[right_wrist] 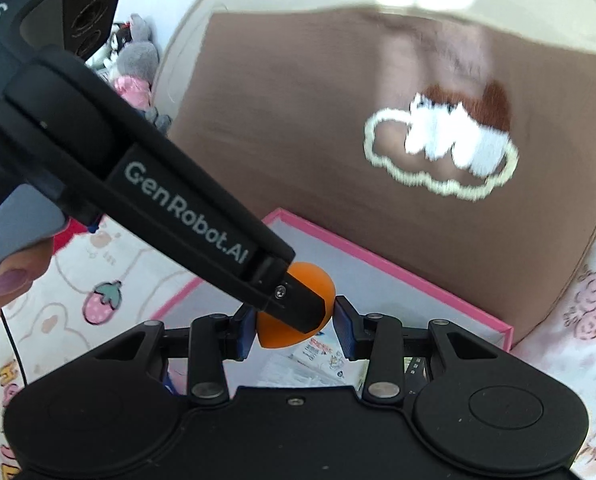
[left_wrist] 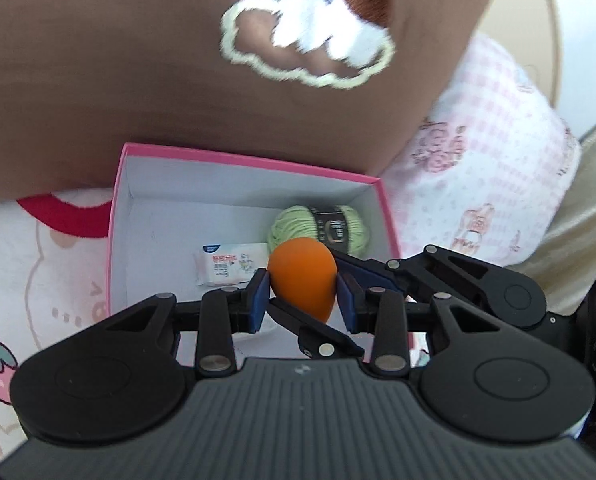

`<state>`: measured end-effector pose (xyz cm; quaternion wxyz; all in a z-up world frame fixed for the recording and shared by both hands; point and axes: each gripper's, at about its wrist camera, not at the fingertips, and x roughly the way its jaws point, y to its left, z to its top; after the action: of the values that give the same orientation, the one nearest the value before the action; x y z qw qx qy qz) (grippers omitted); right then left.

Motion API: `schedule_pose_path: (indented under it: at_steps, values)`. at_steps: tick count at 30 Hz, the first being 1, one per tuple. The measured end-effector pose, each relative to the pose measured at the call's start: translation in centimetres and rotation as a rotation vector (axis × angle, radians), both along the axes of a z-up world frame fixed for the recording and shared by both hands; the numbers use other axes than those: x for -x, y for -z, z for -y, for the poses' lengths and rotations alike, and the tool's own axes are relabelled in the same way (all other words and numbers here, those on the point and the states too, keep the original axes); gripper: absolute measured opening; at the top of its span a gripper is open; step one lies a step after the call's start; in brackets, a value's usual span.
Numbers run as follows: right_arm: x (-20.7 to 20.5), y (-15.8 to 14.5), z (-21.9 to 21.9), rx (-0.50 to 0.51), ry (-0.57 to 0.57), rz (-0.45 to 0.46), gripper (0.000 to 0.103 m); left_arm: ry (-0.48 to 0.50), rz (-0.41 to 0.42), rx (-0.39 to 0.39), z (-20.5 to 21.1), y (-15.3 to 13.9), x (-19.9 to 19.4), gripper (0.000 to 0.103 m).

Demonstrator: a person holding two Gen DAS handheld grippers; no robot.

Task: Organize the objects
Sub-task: 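Lower the sponge into the pink box beside the yarn and open the left tool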

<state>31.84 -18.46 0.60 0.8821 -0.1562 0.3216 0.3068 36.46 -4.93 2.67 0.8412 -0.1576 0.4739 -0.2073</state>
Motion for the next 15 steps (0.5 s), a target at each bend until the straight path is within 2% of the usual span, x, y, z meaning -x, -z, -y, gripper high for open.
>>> schedule_pose_path:
  at_steps: [10,15]
  values:
    - [-6.4,4.2,1.0,-0.067,0.06,-0.14,0.044,-0.08,-0.011,-0.001,1.1,4.8,-4.3,0.035]
    - [-7.9,5.3,0.6,-0.039,0.071,-0.149,0.044,-0.1,-0.02,0.02,1.1,6.3,-5.9,0.035]
